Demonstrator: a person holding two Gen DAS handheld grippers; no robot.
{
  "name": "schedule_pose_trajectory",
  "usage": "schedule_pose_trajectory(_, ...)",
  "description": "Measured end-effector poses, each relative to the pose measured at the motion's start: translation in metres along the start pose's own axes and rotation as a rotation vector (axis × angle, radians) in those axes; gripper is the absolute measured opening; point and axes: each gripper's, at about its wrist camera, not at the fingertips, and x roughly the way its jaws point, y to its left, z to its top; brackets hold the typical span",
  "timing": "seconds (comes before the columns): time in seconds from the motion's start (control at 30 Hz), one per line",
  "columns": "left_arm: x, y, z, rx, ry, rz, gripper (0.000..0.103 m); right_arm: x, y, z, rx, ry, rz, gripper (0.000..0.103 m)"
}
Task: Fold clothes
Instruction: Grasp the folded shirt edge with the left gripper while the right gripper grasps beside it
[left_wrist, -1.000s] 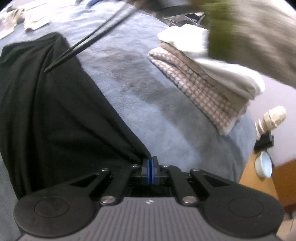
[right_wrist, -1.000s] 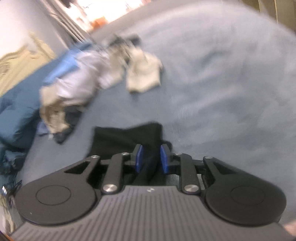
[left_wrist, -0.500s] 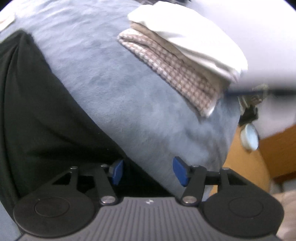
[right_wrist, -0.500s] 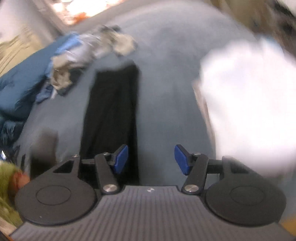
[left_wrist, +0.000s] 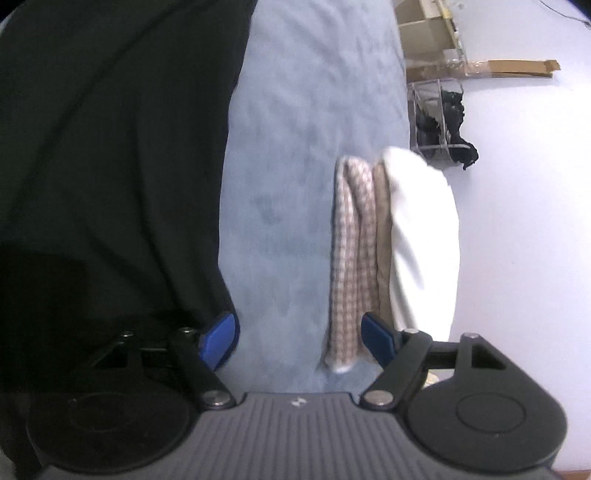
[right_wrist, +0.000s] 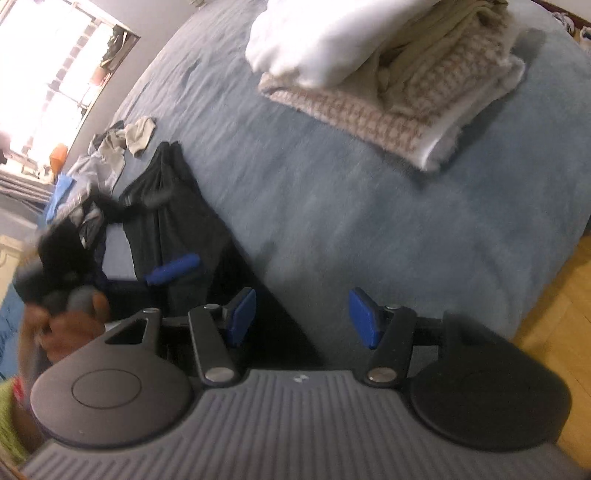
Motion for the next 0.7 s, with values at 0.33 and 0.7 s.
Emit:
schedule_pose_trajectory(0.33, -0.06, -0.002, -0.031, 0.425, 0.019, 0.218, 0.078, 0.024, 0.059, -0.029, -0.216, 0.004, -0.022, 0.055)
schedule_pose_trajectory(0.7, -0.085, 0.063, -0.095, 0.631, 0.101, 0.426, 0.054, 0.103, 0.131, -0.064, -0.618, 0.022, -0.095, 0.053)
